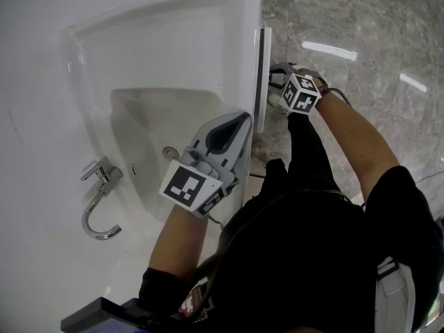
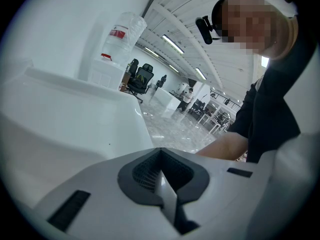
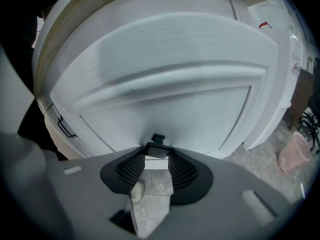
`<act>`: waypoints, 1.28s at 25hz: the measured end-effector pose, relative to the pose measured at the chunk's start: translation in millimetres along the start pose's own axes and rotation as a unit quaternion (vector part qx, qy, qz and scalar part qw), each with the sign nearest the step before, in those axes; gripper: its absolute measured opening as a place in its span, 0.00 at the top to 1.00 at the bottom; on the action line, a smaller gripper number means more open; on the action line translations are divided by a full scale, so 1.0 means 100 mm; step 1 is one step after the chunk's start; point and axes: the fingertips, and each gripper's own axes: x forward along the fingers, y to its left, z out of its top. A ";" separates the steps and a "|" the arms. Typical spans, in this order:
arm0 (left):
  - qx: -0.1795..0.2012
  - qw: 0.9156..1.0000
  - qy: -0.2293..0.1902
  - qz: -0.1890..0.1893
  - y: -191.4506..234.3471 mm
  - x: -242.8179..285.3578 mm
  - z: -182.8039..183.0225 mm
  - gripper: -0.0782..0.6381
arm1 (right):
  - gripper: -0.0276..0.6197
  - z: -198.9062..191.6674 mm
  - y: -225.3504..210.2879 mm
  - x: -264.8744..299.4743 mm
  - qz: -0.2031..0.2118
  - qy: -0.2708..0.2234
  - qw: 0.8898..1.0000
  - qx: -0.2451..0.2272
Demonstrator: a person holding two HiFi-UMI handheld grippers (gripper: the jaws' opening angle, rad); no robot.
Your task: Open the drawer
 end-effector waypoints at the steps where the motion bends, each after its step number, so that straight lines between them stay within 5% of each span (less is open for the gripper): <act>1: 0.001 1.000 0.000 0.000 0.00 0.00 0.00 0.90 | 0.74 -0.01 0.00 -0.01 0.000 0.000 1.000 0.000; 32: 0.001 1.000 -0.002 0.010 0.06 -0.02 0.00 0.90 | 0.74 -0.44 0.02 -0.34 0.000 0.014 1.000 0.007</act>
